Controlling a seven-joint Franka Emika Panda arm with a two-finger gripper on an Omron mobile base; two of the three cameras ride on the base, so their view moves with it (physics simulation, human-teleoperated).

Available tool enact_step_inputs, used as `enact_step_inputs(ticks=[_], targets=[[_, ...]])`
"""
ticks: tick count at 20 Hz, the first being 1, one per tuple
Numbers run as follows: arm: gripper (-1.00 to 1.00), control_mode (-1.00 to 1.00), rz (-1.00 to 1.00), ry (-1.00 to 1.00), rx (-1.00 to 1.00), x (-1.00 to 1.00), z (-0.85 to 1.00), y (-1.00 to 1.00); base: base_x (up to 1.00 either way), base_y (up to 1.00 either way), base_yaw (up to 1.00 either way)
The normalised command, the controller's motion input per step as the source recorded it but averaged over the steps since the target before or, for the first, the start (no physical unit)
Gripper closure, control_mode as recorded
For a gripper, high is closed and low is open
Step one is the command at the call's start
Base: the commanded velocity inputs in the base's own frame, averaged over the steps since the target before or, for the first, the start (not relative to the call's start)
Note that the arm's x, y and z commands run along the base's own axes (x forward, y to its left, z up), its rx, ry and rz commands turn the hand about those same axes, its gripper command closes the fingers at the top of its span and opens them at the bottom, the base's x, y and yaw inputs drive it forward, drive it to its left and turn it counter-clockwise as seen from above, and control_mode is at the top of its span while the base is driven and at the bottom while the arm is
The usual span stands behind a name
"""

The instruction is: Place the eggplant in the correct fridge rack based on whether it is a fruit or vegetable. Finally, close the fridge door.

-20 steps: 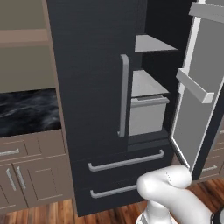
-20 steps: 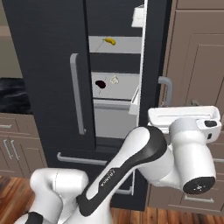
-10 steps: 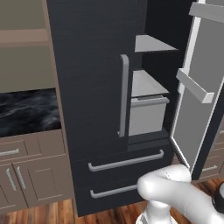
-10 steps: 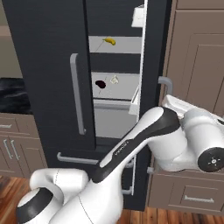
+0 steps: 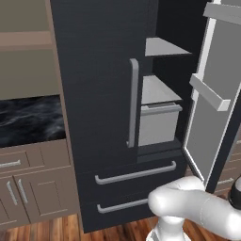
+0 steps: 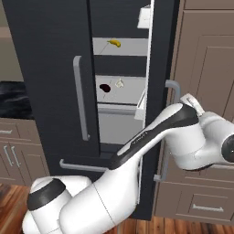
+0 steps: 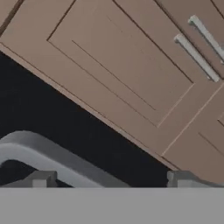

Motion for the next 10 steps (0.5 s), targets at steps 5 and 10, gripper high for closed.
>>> enact_step_inputs(ticks=[5, 10], targets=[[-1.0, -1.0, 0.06, 0.1, 0.45, 0.0, -0.7, -0.01, 0.0, 0.0, 0.0], [-1.0, -1.0, 0.05, 0.07, 0.31, 0.06, -0.53, 0.0, 0.0, 0.0, 0.0]])
